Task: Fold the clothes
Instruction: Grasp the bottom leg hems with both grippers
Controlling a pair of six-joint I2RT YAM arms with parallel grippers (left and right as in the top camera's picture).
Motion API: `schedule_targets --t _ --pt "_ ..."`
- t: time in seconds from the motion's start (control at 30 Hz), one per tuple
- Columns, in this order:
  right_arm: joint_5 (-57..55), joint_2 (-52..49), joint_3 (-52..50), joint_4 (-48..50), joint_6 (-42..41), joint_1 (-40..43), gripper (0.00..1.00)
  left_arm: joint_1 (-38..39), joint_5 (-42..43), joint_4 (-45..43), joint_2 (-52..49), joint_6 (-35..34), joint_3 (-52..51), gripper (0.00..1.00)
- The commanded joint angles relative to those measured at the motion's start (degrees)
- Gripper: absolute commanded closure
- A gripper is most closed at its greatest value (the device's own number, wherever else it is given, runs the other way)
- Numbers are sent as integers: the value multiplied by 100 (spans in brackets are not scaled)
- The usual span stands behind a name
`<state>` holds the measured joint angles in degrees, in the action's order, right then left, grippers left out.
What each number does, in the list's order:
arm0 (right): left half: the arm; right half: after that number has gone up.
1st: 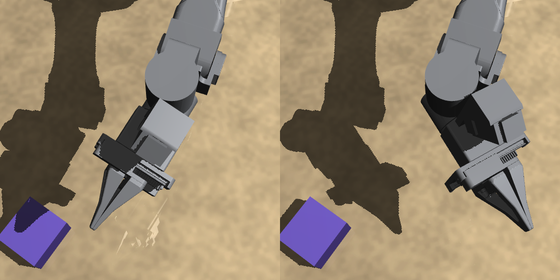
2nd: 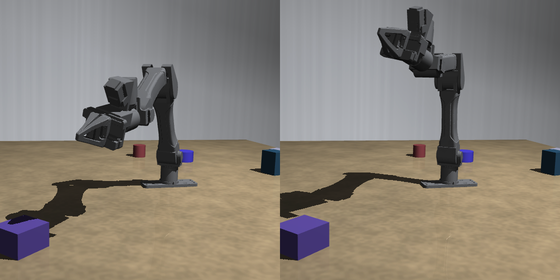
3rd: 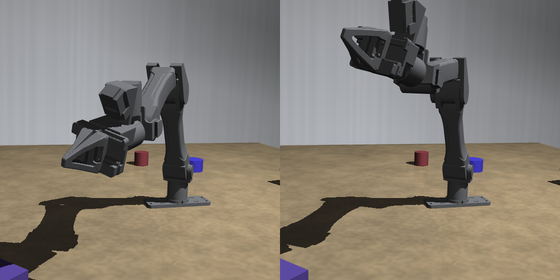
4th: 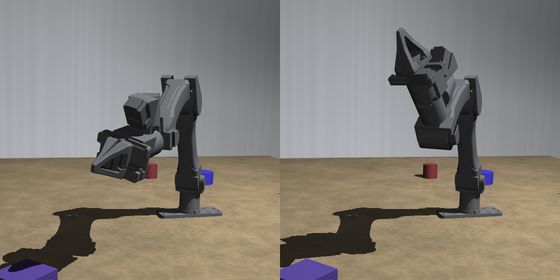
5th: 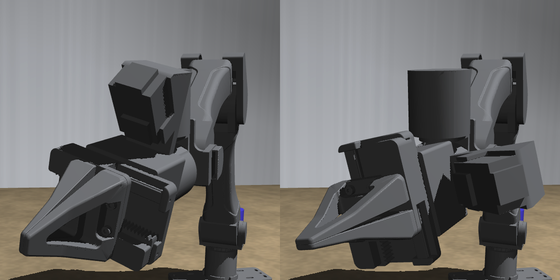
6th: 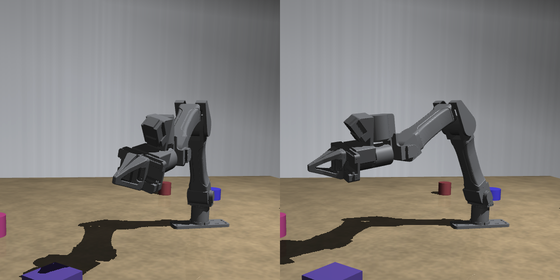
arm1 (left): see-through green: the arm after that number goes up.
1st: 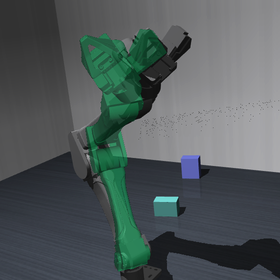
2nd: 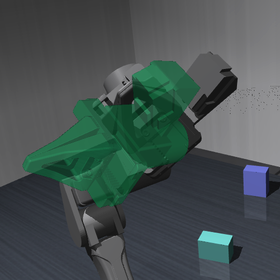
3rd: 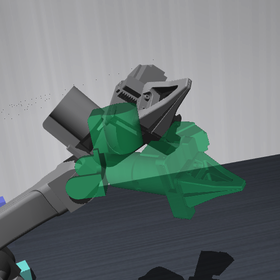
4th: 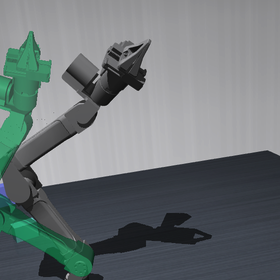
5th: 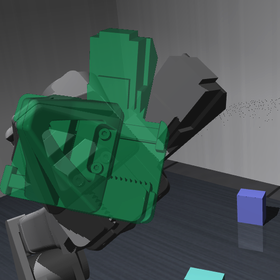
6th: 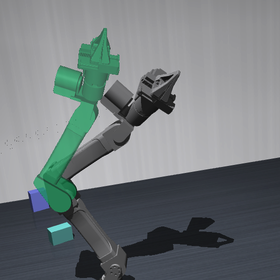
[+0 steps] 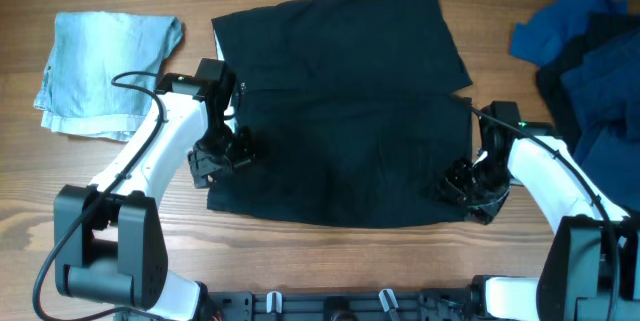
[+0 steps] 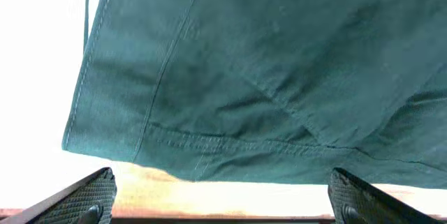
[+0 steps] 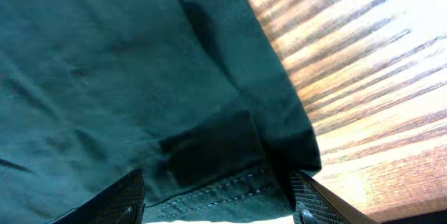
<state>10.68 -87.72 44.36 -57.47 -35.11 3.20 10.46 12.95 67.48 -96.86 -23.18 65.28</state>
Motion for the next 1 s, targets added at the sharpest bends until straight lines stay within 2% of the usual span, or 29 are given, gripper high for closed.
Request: schedule_targets --t 0.0,0.03,0.13,0.43,0.73,0.87,0.97 --pt "-125 39 -345 199 -131 20 38 26 -11 229 0 -177 -52 3" --pt "-122 39 -476 345 -131 20 42 28 -11 295 0 -186 -52 3" --pt "-125 39 -612 459 -127 20 45 31 -11 391 0 -295 -107 0" --pt "-52 39 -636 586 63 20 44 31 9 2 2 -452 -955 0" --pt "-57 39 -636 518 109 20 37 31 -168 -133 0 -498 -1143 0" --pt "-57 35 -640 498 127 20 34 31 -166 -592 0 -632 -1596 0" --pt "-57 35 -640 481 136 20 33 31 -168 -839 0 -734 -1696 6"
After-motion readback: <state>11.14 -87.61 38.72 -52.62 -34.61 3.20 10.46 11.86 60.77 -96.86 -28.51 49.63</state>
